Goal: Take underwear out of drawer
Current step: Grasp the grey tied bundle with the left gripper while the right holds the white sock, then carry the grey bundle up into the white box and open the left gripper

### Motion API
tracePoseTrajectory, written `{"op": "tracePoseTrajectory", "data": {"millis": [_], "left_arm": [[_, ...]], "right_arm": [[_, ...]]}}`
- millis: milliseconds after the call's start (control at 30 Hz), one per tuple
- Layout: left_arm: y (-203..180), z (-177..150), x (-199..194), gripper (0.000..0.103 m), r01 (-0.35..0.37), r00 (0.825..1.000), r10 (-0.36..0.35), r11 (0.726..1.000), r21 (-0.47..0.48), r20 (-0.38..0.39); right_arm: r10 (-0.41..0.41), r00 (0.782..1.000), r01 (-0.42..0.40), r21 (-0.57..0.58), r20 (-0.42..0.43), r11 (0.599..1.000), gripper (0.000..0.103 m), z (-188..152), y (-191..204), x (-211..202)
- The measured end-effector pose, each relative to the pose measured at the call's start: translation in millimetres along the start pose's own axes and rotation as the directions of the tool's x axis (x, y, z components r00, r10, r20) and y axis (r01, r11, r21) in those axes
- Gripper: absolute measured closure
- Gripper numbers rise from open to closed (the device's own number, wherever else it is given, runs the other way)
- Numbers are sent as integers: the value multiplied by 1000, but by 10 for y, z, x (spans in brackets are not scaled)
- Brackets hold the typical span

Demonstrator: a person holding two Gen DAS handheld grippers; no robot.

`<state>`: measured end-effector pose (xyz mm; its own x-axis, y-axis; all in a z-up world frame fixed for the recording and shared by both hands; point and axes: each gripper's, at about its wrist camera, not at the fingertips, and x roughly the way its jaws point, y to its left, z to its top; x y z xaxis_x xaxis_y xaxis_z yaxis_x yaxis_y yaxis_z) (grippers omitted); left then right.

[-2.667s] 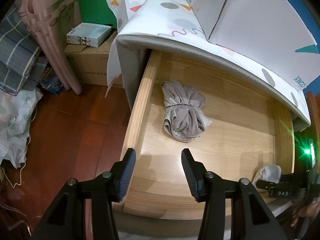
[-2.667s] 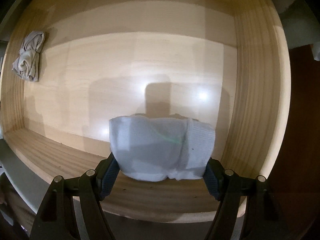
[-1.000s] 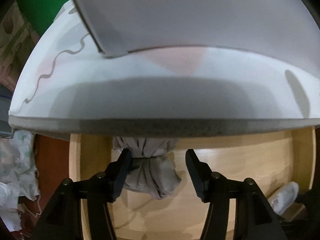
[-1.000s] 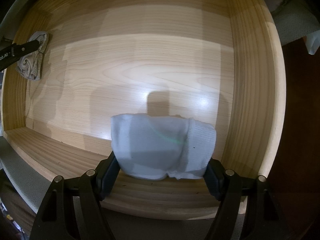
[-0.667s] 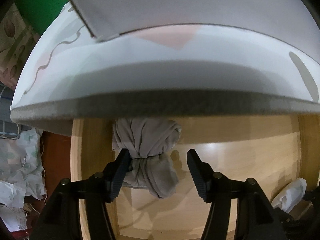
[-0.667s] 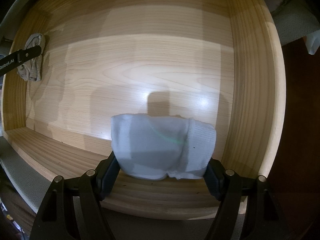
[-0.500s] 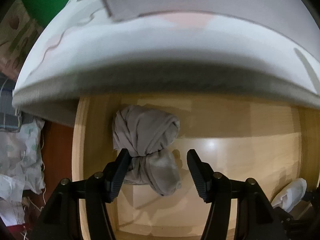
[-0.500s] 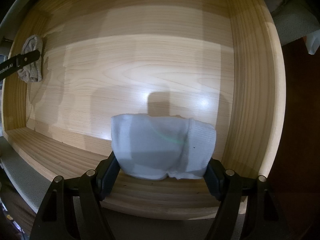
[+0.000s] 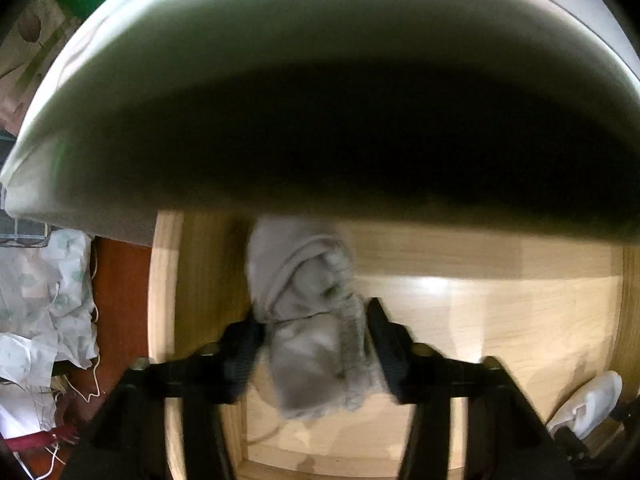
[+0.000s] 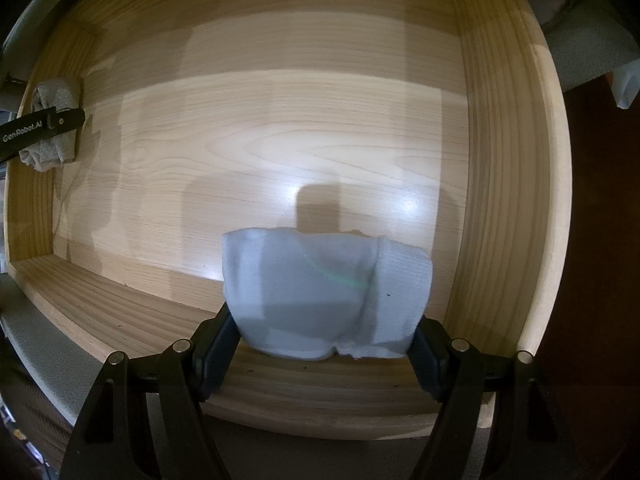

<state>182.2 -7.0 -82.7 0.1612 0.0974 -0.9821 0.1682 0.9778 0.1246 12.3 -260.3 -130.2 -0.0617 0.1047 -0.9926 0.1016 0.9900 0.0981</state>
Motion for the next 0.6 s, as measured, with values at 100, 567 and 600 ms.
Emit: {"op": "tracePoseTrajectory", "data": {"millis": [100,567,600], "left_arm": [[-63,10,-11,56,-5,1000,5,999,49,-11],[-216,-223,-56,59,38,995,-26,992,122,-96],[-156,-232,-32,59,43,994,-31,992,120,-101]], "right_arm": [[0,1000,0,1,0,1000,30,17,11,4],[1,1000,-1,-3,1,1000,31,76,48,27],[1,1000,-1,-3,1,1000,31,84,54,26]]}}
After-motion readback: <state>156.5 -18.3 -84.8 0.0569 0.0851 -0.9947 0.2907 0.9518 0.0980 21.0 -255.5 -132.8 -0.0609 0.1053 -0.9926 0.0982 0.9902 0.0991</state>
